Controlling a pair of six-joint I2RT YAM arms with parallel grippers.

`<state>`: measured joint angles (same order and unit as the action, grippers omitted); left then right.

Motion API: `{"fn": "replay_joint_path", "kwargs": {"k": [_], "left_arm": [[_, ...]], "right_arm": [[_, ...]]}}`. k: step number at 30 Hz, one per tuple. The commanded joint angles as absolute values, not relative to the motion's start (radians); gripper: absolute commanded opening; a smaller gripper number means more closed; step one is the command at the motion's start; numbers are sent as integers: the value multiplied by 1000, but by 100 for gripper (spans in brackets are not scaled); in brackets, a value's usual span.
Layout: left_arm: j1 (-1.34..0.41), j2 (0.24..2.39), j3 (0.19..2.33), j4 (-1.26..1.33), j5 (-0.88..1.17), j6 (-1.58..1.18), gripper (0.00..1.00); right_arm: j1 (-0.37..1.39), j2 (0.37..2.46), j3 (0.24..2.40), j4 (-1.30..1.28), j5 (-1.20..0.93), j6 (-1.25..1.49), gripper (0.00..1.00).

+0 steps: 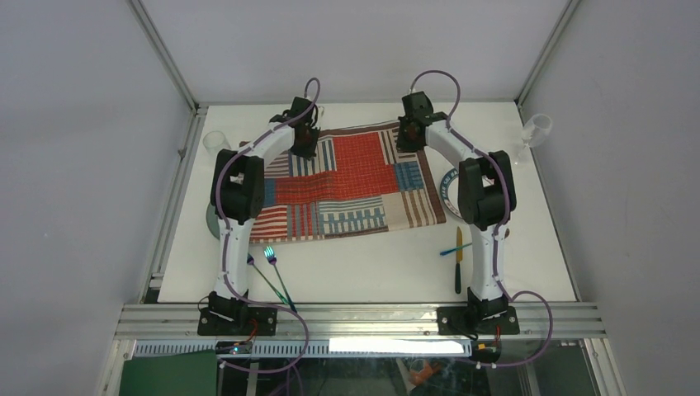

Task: Set the dinner table for one person
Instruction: Flatten out the napkin at the center of the board.

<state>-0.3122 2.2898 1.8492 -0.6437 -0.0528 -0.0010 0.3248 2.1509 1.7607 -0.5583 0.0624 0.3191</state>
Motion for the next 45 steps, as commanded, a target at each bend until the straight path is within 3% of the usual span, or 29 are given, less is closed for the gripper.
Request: {"fn": "replay_joint_path", "kwargs": {"k": [1,34,45], "left_arm": [[-301,2345,1927,-603,-18,-39,0],[-312,2610,2316,-730,94,44,0],[-341,2620,2412,-733,66,104,32]], "right_arm": [[311,2176,1785,-528,49,303,0],[165,2350,1845,-592,97,425,0],[124,2378,1943,-586,45,382,0]]}}
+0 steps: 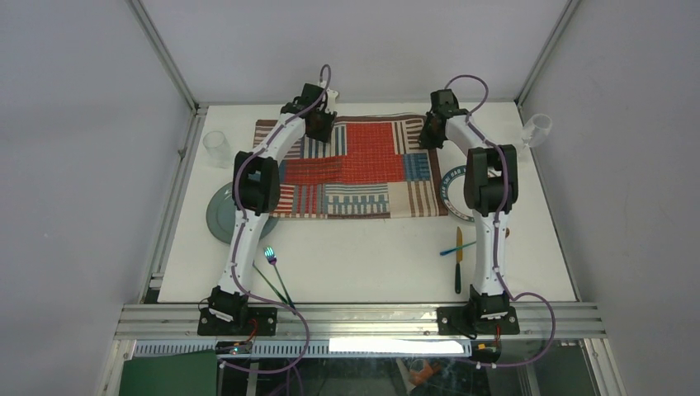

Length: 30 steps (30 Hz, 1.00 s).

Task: Set the dinner table for one person
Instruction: Flatten out the napkin at the center of the board.

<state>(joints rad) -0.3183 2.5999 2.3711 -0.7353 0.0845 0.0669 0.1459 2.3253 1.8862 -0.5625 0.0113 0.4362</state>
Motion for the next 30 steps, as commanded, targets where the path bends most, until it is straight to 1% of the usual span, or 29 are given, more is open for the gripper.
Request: {"fn": "replay_joint_path", "kwargs": {"k": [1,2,4,5,6,7,8,10,12,13,15,18,21,24,25,26,28,30], "left_arm": [[-347,2609,2413,-734,54,109,36],[-350,2596,2412,-733,40,113,42],[-354,2554,2404,-733,13,123,46],[-356,2528,2400,-733,-4,124,50],[-356,2499,2392,-734,-26,124,57],[-356,2464,2381,-733,-39,129,67],[-356,2426,2372,-732,-57,135,73],[-356,2351,2357,-732,-99,145,76],[-356,2262,2343,-732,-130,162,83],[-356,2234,2337,-732,-149,166,84],[-357,2140,2317,-732,-163,181,85],[-360,2011,2262,-755,-176,205,87],[-355,1900,2186,-850,-184,236,87],[-328,1753,2011,-918,-216,258,87],[-306,1691,1902,-917,-208,264,88],[-277,1632,1821,-918,-184,268,90],[-187,1534,1705,-934,-93,266,98],[-80,1465,1624,-965,41,276,99]], "right_arm": [[123,2383,1961,-590,37,371,0],[124,2380,1979,-590,25,362,0],[127,2356,1969,-563,-27,343,0],[131,2335,1954,-544,-55,333,0],[135,2305,1940,-527,-71,325,0],[141,2280,1929,-513,-96,316,0],[147,2257,1916,-499,-117,307,2],[163,2199,1888,-468,-147,290,9],[181,2145,1871,-451,-166,270,14],[190,2120,1866,-450,-167,262,17],[206,2074,1863,-457,-183,245,20],[235,2002,1846,-468,-191,236,22],[265,1940,1816,-510,-203,245,22],[318,1871,1710,-498,-253,231,23],[339,1857,1684,-504,-235,225,23],[359,1847,1663,-512,-209,223,23],[389,1831,1618,-516,-181,226,24],[410,1817,1577,-506,-161,242,24]]}}
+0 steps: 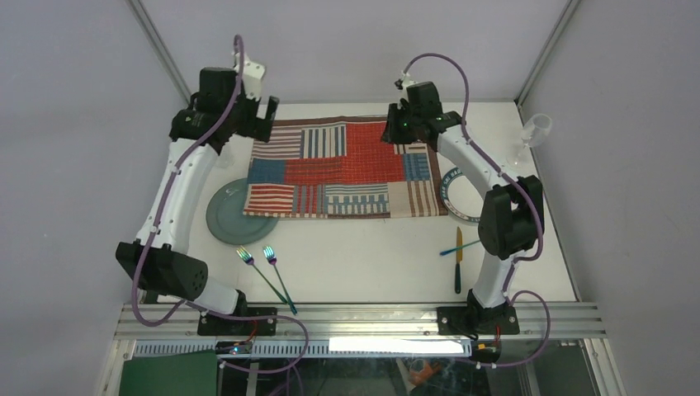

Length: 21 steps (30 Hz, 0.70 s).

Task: Set the dinner table for one person
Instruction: Flatten out the napkin at the center of the board, then pick up the plate at the center of the board.

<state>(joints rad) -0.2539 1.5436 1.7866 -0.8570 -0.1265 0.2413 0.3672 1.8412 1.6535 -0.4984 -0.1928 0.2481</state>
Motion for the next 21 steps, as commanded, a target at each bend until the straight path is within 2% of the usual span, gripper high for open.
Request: {"fn": "replay_joint_path", "kwargs": {"k": [1,7,13,17,21], "left_arm": [[-26,1438,1586,-983,122,286,99],[232,1306,1383,-1006,448,375,99],[495,1355,1272,-1055,747,478,99],[656,1489,1242,-1103,803,575,99],[729,1576,1217,-1141,829,681,99]], "right_arm": [[417,1811,1555,-494,-160,250,24],[439,1793,1471,-457,-170,273,24],[449,1774,1430,-454,-160,275,24],[449,1745,1383,-432,-158,281,24],[449,1717,1338,-403,-164,297,24]]}}
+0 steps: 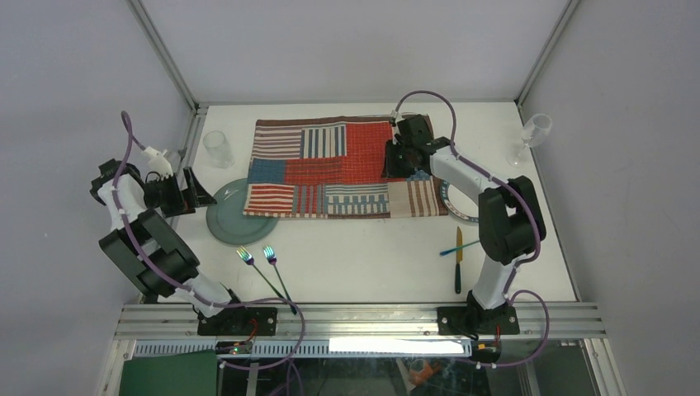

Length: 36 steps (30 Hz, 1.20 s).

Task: Set the dinner table for one person
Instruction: Pick up the plate at the center of the board.

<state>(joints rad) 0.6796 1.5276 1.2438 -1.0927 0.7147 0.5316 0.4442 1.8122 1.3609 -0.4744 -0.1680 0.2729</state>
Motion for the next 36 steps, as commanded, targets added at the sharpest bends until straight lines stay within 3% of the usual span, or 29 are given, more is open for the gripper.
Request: {"fn": "replay_joint_path", "kwargs": {"k": [1,12,36], "left_arm": [[741,1593,1211,-1135,831,689,99],[807,1843,1293,-1148,892,713,93],[751,2006,1346,-1063,788,581,91]], "right_arm": [[450,1713,1331,-396,-171,300,24],[450,1688,1298,-382,-153,309,23],[404,1723,1262,-355,-148,325,22]]}}
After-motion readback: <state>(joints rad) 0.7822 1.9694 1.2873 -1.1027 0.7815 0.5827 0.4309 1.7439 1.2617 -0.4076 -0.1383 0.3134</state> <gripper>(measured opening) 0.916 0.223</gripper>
